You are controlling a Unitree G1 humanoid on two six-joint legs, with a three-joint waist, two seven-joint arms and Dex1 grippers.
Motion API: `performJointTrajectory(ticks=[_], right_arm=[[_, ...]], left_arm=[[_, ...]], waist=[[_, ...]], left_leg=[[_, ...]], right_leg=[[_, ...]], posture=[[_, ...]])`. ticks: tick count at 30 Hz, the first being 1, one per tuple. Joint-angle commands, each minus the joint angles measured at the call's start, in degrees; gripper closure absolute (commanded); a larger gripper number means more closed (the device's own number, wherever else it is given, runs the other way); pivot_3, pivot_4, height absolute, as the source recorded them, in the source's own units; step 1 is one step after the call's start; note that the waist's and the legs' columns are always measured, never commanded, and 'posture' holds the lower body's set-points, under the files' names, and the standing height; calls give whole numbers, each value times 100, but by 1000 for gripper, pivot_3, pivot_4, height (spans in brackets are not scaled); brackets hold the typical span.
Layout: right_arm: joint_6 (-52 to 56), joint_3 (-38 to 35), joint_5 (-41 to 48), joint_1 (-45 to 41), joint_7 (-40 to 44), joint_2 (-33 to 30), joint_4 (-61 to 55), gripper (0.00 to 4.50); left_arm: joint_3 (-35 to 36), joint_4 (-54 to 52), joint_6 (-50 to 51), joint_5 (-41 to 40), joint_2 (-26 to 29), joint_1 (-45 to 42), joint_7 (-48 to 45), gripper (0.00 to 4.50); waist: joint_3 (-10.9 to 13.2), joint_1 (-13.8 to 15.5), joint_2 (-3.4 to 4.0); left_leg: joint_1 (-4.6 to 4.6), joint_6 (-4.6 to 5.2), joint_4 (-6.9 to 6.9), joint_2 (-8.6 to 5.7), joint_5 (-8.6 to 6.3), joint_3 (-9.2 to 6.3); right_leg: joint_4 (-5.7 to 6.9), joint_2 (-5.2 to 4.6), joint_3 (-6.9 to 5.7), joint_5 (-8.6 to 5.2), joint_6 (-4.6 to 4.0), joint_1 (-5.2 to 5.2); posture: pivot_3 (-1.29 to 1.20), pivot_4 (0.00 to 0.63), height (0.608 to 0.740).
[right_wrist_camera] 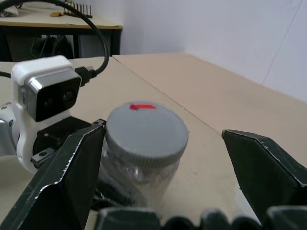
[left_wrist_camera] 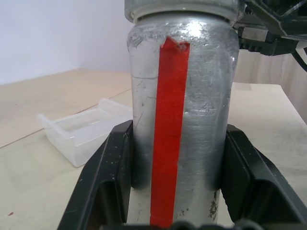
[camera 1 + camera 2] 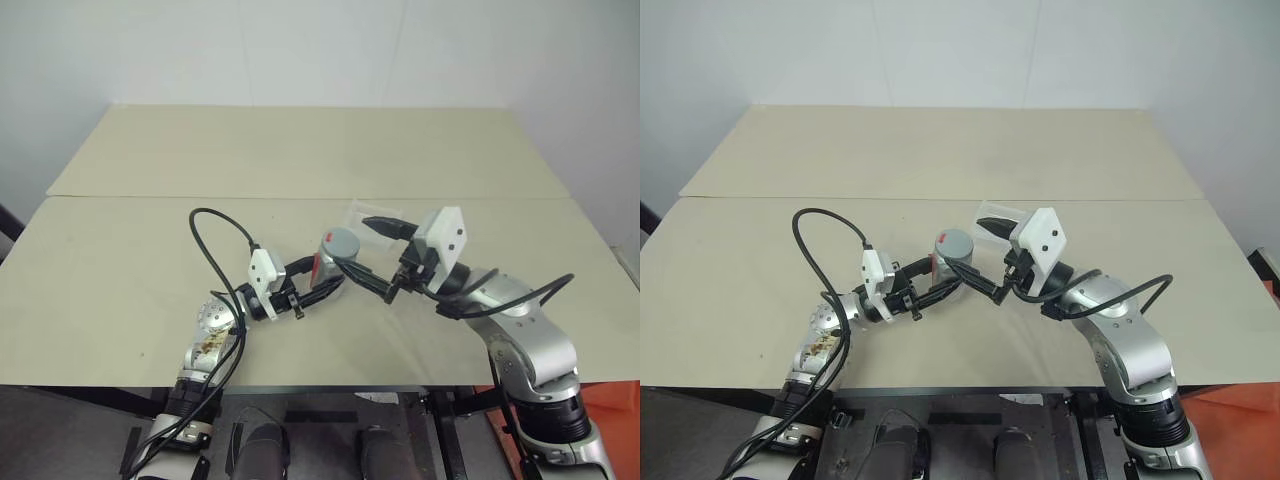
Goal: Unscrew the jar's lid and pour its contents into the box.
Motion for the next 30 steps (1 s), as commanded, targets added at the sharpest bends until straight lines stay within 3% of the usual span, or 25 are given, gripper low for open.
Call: performJointTrajectory(ticks=[1, 20, 25, 30], right_arm=[[-116, -281, 70, 56, 11, -107, -225, 28], [-60, -560, 99, 273, 4, -264, -216, 28], [-3, -738, 629, 497, 524, -520, -483, 28], [135, -536, 873, 232, 353, -367, -683, 28]], left_arm=[[58, -107, -165, -77, -17, -88, -27, 2365], [78, -85, -174, -63, -29, -103, -40, 2365], [81, -78, -203, -53, -47, -99, -21, 2365], [75, -35, -282, 9, -68, -106, 30, 2365]], waist=[[0, 1, 0], [0, 1, 0], [0, 14, 0], [0, -27, 0]], left_leg=[[0, 0, 0, 0, 0, -1], [0, 0, 0, 0, 0, 0], [0, 0, 0, -1, 0, 0], [5, 0, 0, 3, 0, -3]], right_leg=[[0, 0, 0, 0, 0, 0], [0, 0, 0, 0, 0, 1], [-3, 0, 0, 0, 0, 4], [1, 2, 1, 0, 0, 4]], posture=[[0, 150, 740], [0, 150, 740], [0, 150, 740], [0, 150, 740]])
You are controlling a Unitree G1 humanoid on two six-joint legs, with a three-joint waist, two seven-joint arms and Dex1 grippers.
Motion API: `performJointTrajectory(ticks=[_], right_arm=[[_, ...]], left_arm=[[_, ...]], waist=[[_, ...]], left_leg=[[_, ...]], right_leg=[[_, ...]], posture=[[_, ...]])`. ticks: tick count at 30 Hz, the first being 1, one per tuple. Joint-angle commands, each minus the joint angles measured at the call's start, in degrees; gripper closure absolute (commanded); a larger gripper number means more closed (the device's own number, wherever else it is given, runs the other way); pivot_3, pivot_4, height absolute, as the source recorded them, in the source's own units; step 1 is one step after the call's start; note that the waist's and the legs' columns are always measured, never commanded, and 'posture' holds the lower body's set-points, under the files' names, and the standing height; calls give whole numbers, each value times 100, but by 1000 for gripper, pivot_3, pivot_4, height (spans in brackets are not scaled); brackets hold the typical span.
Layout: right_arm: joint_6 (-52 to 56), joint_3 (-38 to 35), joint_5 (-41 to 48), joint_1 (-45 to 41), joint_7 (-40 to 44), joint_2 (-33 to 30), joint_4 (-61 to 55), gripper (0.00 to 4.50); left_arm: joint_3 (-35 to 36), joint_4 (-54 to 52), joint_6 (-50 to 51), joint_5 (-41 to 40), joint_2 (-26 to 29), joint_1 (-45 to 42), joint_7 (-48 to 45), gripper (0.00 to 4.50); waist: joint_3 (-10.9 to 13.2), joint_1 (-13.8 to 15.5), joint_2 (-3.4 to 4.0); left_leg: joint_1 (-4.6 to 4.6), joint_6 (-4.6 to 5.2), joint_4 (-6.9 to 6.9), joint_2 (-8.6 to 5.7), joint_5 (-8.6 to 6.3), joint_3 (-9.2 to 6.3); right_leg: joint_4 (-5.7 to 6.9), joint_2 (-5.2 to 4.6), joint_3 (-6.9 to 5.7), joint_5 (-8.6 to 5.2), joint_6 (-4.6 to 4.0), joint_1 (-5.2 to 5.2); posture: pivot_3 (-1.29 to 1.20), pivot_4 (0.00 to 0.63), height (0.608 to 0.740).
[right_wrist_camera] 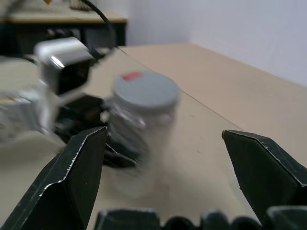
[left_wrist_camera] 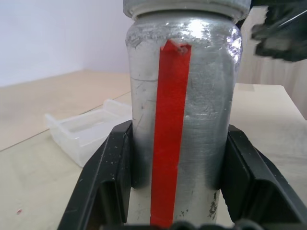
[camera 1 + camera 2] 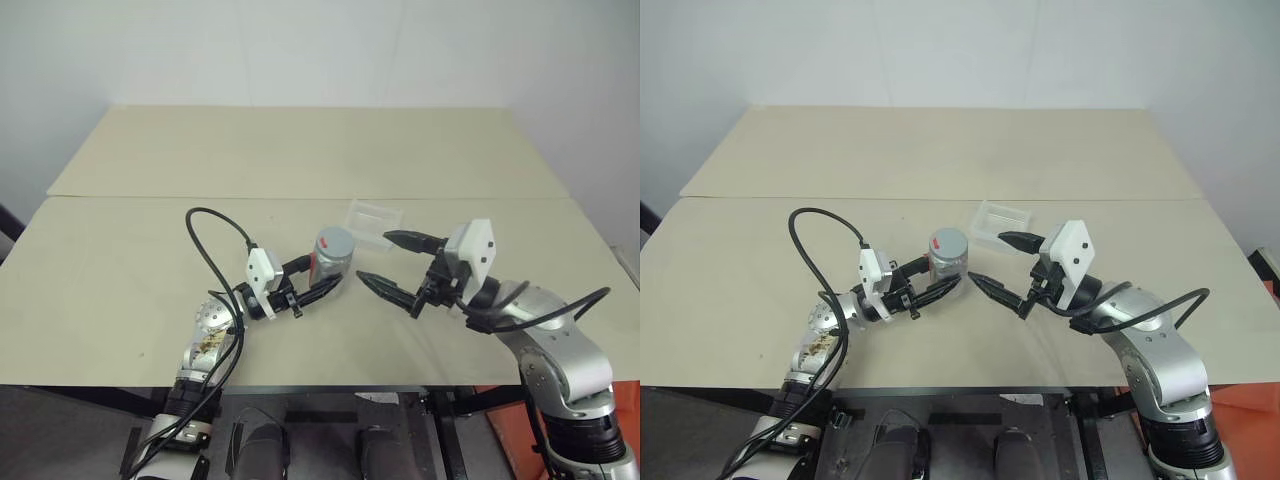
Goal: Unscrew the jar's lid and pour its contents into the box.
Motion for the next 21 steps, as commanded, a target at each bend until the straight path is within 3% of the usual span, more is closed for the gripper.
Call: performJointTrajectory(ticks=[1, 10, 21], right_arm=[[16, 105, 87, -276, -148, 128, -307, 28], [144, 760, -362, -836, -873, 784, -58, 28], [195, 904, -523, -975, -908, 968, 229, 28]], left_arm=[[29, -39, -189, 2, -38, -109, 48, 2365], [-6, -93, -233, 20, -31, -68, 94, 2365], [-7, -94, -253, 8, -58, -67, 109, 2365]], waist=[[0, -4, 0], [0, 26, 0], [0, 22, 0]], left_leg=[[2, 0, 0, 0, 0, 0], [-1, 0, 0, -3, 0, 0], [-1, 0, 0, -3, 0, 0]], right_leg=[[1, 0, 0, 0, 0, 1], [-2, -3, 0, 0, 0, 1], [-1, -2, -1, 0, 0, 0]], posture=[[0, 150, 740], [0, 150, 740], [0, 150, 740]])
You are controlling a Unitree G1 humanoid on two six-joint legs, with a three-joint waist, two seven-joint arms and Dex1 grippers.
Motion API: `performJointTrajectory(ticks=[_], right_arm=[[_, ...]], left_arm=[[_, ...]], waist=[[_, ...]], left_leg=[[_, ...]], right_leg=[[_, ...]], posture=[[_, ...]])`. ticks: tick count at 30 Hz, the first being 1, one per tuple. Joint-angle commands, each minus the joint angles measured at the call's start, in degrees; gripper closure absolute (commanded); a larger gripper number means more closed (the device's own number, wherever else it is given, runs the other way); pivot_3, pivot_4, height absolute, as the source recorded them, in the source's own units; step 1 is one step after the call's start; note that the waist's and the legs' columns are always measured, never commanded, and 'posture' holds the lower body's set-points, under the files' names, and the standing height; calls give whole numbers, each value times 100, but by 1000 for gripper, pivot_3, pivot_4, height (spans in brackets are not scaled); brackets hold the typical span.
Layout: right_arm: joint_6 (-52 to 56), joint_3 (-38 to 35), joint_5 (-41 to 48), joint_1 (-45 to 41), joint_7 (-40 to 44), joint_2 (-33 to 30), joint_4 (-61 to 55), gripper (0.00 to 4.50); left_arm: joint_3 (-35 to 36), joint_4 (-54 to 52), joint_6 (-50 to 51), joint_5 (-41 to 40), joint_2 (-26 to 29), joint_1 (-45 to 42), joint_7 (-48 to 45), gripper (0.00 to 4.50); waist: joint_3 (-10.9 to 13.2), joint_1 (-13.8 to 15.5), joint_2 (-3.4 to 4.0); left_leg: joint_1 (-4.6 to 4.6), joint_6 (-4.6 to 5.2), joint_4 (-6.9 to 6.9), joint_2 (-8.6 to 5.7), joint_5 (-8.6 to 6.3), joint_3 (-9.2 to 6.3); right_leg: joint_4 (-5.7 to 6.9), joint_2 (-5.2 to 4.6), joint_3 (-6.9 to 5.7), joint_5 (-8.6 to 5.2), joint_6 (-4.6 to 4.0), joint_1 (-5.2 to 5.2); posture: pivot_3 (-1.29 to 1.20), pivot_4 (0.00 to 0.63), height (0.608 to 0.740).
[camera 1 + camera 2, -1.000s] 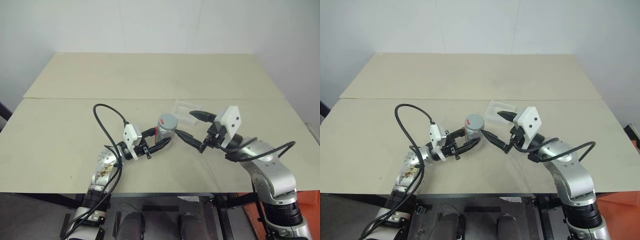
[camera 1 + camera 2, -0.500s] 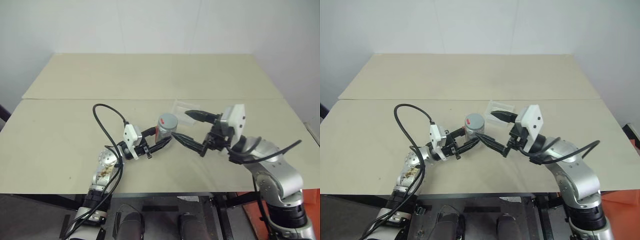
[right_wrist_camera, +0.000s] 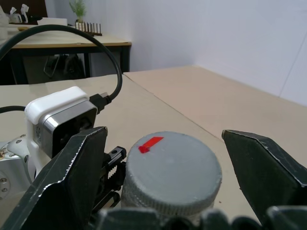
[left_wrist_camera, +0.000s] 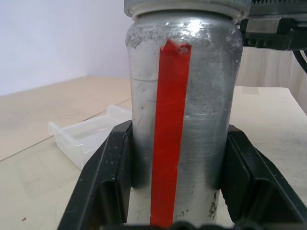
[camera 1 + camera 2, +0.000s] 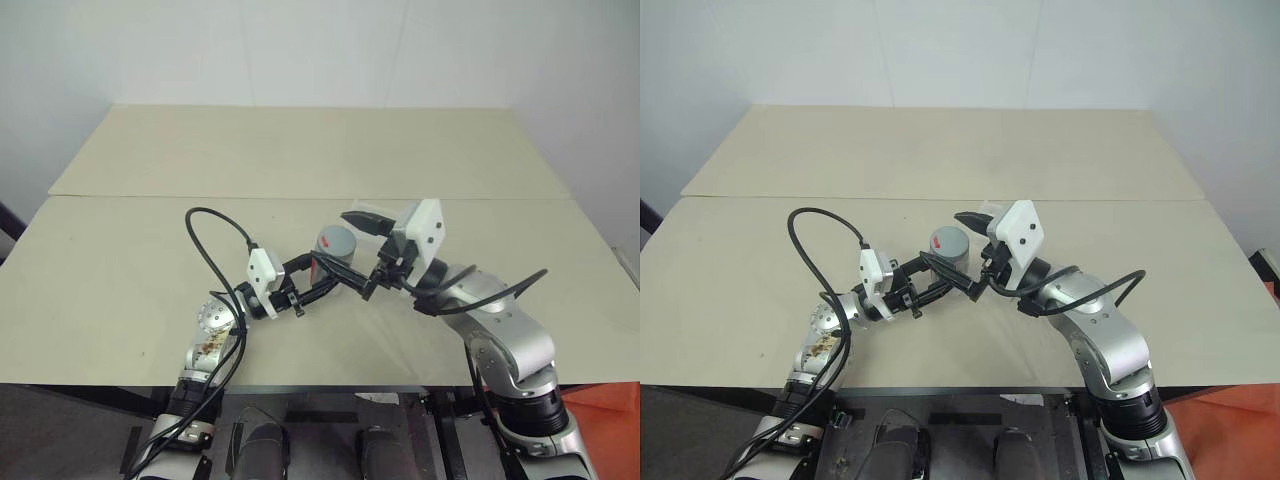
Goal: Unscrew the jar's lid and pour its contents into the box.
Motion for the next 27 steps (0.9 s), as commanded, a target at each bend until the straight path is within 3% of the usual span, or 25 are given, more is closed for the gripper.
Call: performJointTrajectory(ticks=[1, 5, 9, 20, 24, 27], right_arm=[[50, -105, 83, -98, -11, 42, -100, 28], [92, -114, 99, -77, 41, 12, -116, 28], [83, -101, 63, -39, 72, -9, -135, 934], [96, -113, 65, -24, 75, -17, -114, 934], [69, -96, 42, -11, 111, -40, -95, 1742], [77, -103, 42, -17, 132, -60, -72, 1752]], left_arm=[[4, -116, -127, -35, -22, -60, 2, 2365], [-13, -132, -132, -29, -41, -45, 13, 2365], [-14, -115, -128, -35, -51, -56, 0, 2365], [-11, -53, -157, -22, -70, -92, 1, 2365], [-1, -66, -150, -30, -59, -84, -4, 2365], [6, -89, -138, -46, -42, -67, -21, 2365]], waist=[[0, 0, 0], [0, 0, 0], [0, 0, 0], [0, -1, 0], [0, -1, 0], [0, -1, 0]], left_leg=[[0, 0, 0, 0, 0, 0], [0, 0, 0, 0, 0, 0], [0, 0, 0, 0, 0, 0], [0, 0, 0, 0, 0, 0], [0, 0, 0, 0, 0, 0], [0, 0, 0, 0, 0, 0]], right_leg=[[0, 0, 0, 0, 0, 0], [0, 0, 0, 0, 0, 0], [0, 0, 0, 0, 0, 0], [0, 0, 0, 0, 0, 0], [0, 0, 0, 0, 0, 0], [0, 0, 0, 0, 0, 0]], posture=[[0, 150, 740], [0, 150, 740], [0, 150, 740], [0, 150, 740], [0, 150, 740], [0, 150, 740]])
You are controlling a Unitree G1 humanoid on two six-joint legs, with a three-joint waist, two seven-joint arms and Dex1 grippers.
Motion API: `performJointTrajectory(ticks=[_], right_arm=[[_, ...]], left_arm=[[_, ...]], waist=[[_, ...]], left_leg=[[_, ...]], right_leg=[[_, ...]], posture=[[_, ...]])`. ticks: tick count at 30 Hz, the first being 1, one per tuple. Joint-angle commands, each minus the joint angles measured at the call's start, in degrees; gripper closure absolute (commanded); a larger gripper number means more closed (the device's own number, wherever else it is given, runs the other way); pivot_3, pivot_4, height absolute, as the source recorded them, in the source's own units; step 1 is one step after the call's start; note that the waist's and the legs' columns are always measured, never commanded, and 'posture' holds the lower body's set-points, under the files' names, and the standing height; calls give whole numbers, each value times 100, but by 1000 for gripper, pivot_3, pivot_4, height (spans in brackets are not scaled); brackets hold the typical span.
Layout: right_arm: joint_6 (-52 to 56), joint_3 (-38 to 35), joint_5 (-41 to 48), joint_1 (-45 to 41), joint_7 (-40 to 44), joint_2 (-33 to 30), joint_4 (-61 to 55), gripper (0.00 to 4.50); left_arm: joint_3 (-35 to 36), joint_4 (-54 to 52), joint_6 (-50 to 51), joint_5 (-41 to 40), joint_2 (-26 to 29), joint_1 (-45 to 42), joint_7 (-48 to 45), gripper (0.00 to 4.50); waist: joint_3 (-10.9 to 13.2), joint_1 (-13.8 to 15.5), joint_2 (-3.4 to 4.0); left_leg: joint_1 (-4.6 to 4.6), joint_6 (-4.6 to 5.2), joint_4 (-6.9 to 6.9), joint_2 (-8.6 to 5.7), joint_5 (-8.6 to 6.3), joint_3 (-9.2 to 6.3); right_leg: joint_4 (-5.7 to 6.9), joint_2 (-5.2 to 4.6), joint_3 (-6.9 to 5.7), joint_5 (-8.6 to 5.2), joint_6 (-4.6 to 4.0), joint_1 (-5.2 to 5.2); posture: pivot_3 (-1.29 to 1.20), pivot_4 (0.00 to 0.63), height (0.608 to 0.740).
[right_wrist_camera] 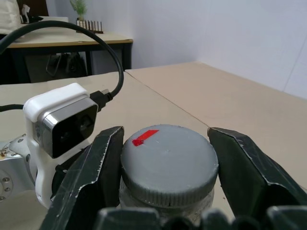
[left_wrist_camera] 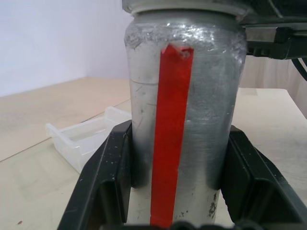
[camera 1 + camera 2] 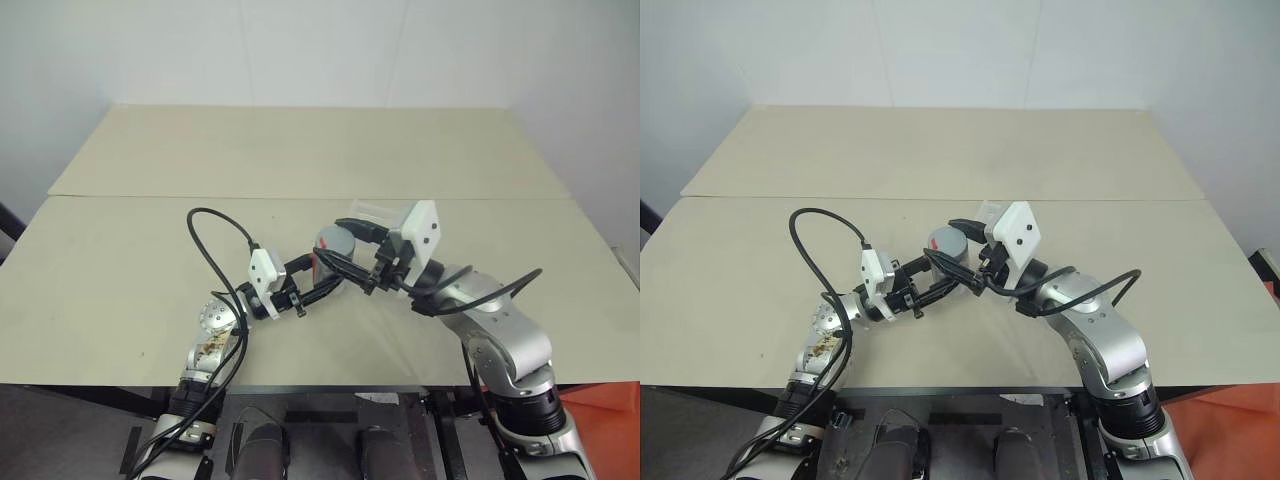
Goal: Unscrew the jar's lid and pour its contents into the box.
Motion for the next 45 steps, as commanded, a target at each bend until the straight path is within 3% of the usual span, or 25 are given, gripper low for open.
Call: performJointTrajectory(ticks=[1, 5, 13, 17, 25, 33, 36, 40, 45], right_arm=[[-29, -105, 53, -20, 116, -72, -71, 1752], [-159, -185, 120, -70, 478, -259, 71, 1752], [-567, -443, 756, -471, 2339, -872, 997, 1752], [-636, -482, 783, -783, 2545, -834, 1434, 1752], [361, -760, 1608, -1140, 2437, -674, 1614, 1752], [760, -908, 1802, -1154, 2087, -591, 1523, 1752], [72, -1215, 1308, -840, 1644, -583, 1339, 1752], [332, -1671, 960, -390, 727, -809, 1177, 1752], [588, -1998, 456, 832, 60, -1297, 559, 1752]], left_arm=[[26, -97, -118, -57, 1, -63, -21, 2365], [19, -178, -4, -194, 46, -36, -188, 2365], [-4, -431, 228, -466, 128, 16, -582, 2365], [-81, -554, 343, -498, 171, 147, -728, 2365], [-223, -573, 272, -333, 124, 381, -623, 2365], [-199, -496, 254, -370, 103, 303, -583, 2365], [-74, -542, 269, -429, 103, 233, -462, 2365], [85, -676, 322, -482, 131, 163, -278, 2365], [250, -925, 453, -566, 199, 120, -107, 2365]], waist=[[0, 0, 0], [0, 1, 0], [0, -1, 0], [0, -22, 0], [0, 12, 0], [0, 3, 0], [0, 17, 0], [0, 33, 0], [0, 54, 0]], left_leg=[[0, 0, 0, 0, 0, 0], [0, 0, 0, 0, 0, 0], [1, 1, 0, 1, 0, 6], [2, 1, -1, 2, 0, 5], [1, 0, -1, 2, 0, 0], [0, 1, 0, 2, 0, 0], [-1, 1, -1, 2, 0, -1], [-4, 1, 0, -2, 0, 1], [-8, 1, -2, 0, 0, 2]], right_leg=[[0, 0, 0, 0, 0, 0], [0, 0, 0, 0, 0, 0], [-2, 1, -1, 0, 0, 2], [-1, 1, 0, 0, 0, 1], [0, -2, 0, 0, 0, 0], [0, -2, 0, 0, 0, 0], [0, -1, 0, 0, 0, -1], [-2, -5, 0, 0, 0, 0], [-6, -3, -1, 0, 0, -3]], posture=[[0, 150, 740], [0, 150, 740], [0, 150, 740], [0, 150, 740], [0, 150, 740], [0, 150, 740], [0, 150, 740], [0, 150, 740], [0, 150, 740]])
